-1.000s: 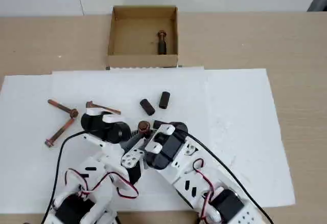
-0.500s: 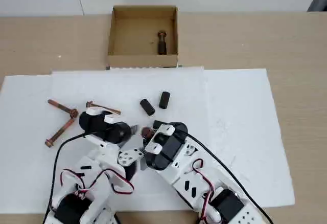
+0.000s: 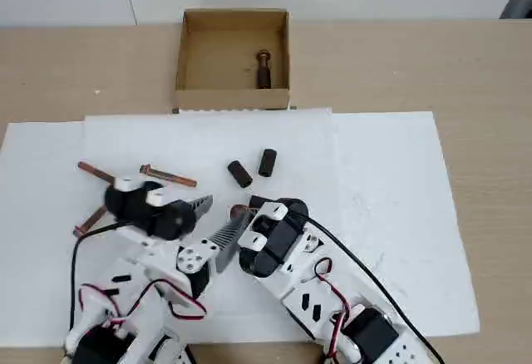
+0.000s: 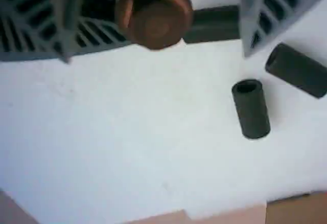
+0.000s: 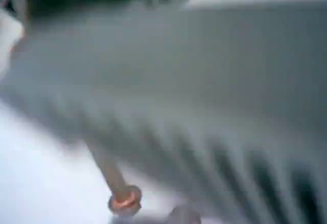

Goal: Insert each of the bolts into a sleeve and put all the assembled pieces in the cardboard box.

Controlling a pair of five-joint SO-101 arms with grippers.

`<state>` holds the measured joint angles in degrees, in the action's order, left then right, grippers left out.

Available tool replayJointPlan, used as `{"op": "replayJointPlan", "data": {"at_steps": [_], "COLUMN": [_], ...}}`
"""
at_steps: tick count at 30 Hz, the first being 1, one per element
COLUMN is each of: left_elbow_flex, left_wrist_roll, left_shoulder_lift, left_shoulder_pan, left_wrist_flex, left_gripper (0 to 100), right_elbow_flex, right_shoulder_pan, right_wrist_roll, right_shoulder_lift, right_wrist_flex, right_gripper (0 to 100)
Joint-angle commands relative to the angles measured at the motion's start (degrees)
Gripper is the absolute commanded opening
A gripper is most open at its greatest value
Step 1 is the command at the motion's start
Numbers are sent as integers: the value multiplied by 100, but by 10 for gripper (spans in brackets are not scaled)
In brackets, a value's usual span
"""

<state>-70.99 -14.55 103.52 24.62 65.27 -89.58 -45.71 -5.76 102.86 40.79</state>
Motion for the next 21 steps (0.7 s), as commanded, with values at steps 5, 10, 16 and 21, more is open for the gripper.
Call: {"op": "replayJointPlan", "data": {"at_steps": [5, 10, 16, 21], "left_elbow_flex": [681, 382, -629, -1420], "left_wrist_roll": [105, 818, 1284, 1336], "left_shoulder_lift": [44, 44, 44, 44], "left_shoulder_pan": [-220, -1415, -2479, -2585], "left_wrist_flex": [-18, -26, -26, -18], "left_gripper": [5, 6, 6, 6], "right_elbow_flex": [132, 141, 264, 853], "right_shoulder_pan": [690, 1367, 2211, 2457], "right_wrist_roll": [-44, 176, 932, 1073], "right_shoulder_lift": [101, 101, 92, 84], "right_wrist_flex": [-110, -101, 655, 1103], "right_gripper": [3, 3, 3, 3]}}
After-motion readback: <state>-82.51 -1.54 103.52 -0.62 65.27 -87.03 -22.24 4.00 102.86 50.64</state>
